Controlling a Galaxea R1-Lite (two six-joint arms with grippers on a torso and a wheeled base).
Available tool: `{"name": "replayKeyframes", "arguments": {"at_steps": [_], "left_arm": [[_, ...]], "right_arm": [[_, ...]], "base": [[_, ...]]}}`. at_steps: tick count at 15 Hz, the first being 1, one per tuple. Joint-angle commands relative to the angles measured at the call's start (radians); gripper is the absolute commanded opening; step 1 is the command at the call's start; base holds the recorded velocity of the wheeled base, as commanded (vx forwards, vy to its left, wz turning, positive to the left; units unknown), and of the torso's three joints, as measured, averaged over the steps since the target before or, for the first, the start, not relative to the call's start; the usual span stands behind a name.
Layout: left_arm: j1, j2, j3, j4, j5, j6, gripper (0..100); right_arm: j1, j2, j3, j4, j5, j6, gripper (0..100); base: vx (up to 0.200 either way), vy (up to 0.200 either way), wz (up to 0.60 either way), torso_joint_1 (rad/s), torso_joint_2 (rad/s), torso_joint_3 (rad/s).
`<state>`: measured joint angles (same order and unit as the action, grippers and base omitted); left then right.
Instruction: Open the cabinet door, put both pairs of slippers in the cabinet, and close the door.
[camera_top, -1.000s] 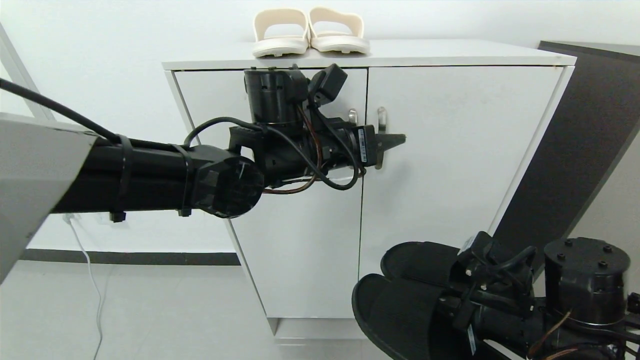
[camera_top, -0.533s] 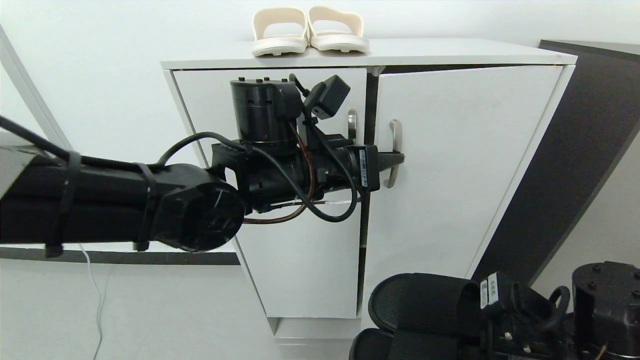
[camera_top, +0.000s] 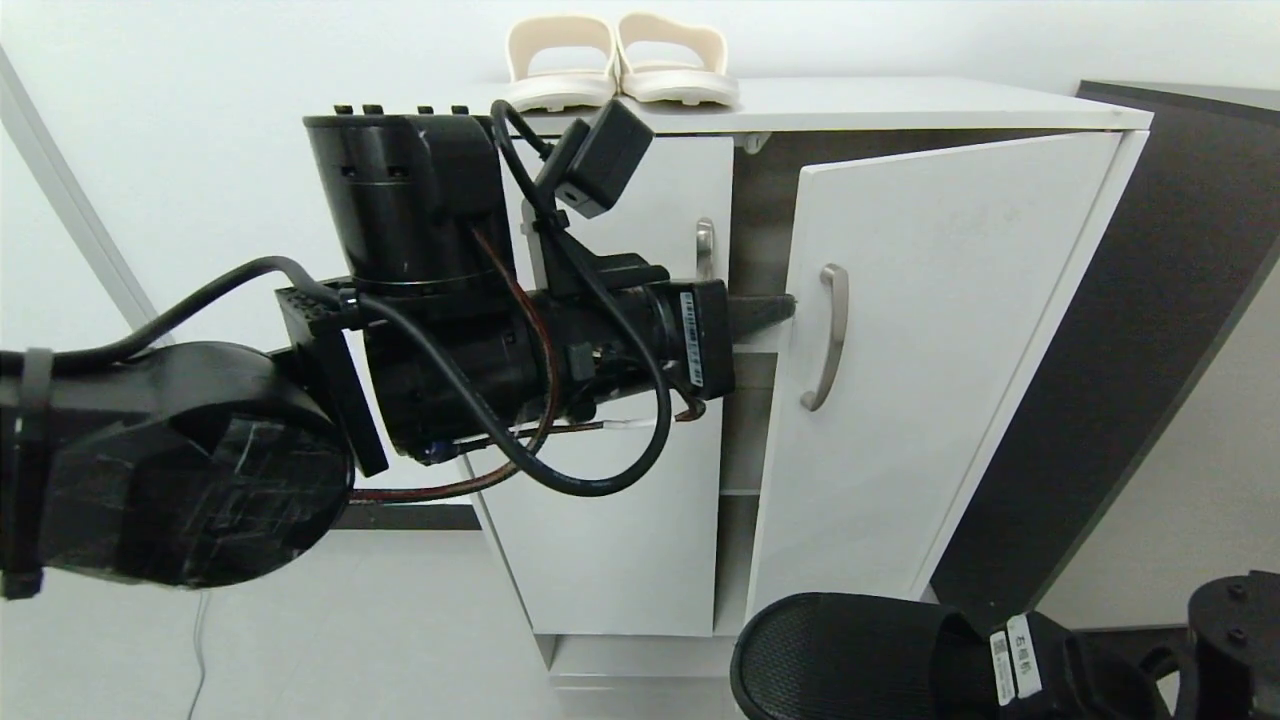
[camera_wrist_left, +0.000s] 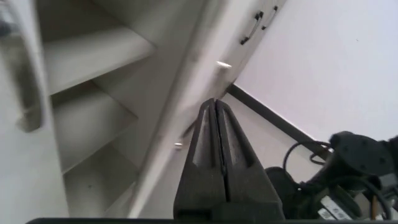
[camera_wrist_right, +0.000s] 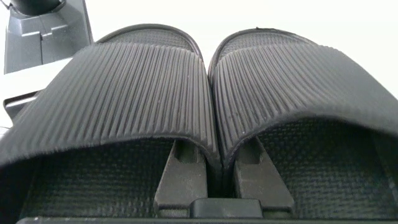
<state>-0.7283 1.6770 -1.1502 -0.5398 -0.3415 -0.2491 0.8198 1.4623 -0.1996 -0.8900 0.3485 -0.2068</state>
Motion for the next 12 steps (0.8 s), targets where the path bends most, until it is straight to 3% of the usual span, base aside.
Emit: {"name": "replayKeyframes", "arguments": {"at_steps": [1, 6, 10, 12], "left_arm": [[0.033, 0.018, -0.006, -0.003, -0.001, -0.001, 0], [0.073, 0.167, -0.098, -0.115, -0.002, -0.022, 0], [0.073, 0.230, -0.167, -0.121, -0.002, -0.099, 0], [0.072, 0.233, -0.169, -0.123, -0.001, -0.107, 0]], "right_arm": [[0.009, 0.000, 0.002, 0.002, -0.002, 0.001, 0], [0.021, 0.010, 0.003, 0.005, -0.005, 0.003, 0], [0.027, 0.010, 0.006, 0.017, -0.005, 0.003, 0], [0.041, 0.010, 0.017, 0.016, -0.006, 0.003, 0]], "base": [[0.000, 0.000, 0.00, 0.000, 0.00, 0.000], [0.000, 0.000, 0.00, 0.000, 0.00, 0.000], [0.000, 0.000, 0.00, 0.000, 0.00, 0.000], [-0.100, 0.000, 0.00, 0.001, 0.00, 0.001]]}}
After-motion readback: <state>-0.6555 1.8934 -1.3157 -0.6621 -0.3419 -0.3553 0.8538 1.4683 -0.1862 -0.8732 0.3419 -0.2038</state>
